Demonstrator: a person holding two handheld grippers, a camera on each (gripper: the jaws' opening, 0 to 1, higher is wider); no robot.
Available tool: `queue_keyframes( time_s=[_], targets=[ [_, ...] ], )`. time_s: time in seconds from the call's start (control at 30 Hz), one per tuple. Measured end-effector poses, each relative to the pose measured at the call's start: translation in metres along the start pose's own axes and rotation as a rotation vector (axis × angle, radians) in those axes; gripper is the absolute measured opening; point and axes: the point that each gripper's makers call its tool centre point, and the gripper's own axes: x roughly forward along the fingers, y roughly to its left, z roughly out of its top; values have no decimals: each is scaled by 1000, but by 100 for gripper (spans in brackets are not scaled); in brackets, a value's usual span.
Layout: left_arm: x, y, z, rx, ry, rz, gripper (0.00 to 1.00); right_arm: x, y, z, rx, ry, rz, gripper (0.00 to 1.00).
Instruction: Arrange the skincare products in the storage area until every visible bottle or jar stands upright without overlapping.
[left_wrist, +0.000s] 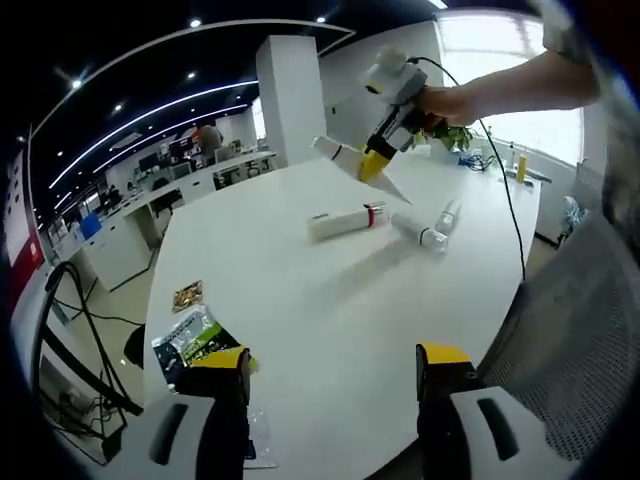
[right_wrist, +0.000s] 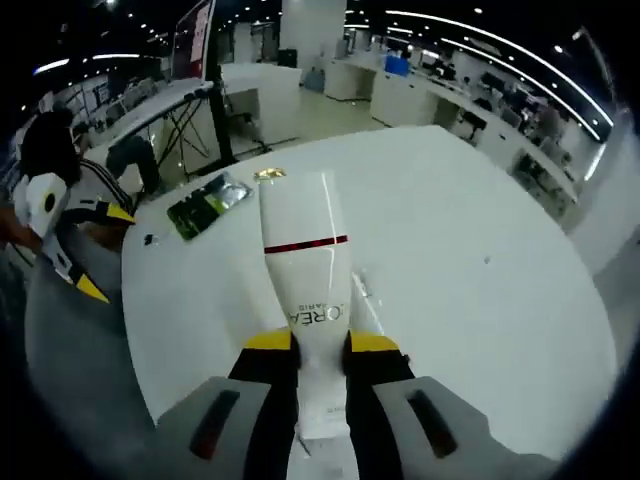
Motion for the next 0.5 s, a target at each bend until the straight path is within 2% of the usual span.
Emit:
queue_keyframes(
  time_s=[0.07, 0.13, 0.17, 0.2, 0.3, 0.5],
  targets=[
    [0, -2, 2, -8, -11, -10, 75, -5, 27, -1, -7, -16, 42, 14],
    [1, -2, 2, -3, -10, -15, 75, -13, 60, 8, 122, -110, 96, 14],
    [1, -3, 3, -5, -16, -19, 75, -14, 64, 9, 132, -122, 103, 14],
    [0, -4, 4, -11, -22, -24, 75, -19, 77, 11, 147, -154, 112, 14],
    [-1, -5, 7, -12, -37, -29, 75, -22, 97, 3, 190, -161, 116, 14],
    [-3, -10, 15, -12, -74, -49, 74, -30, 128, -7, 182, -186, 115, 15]
  ],
)
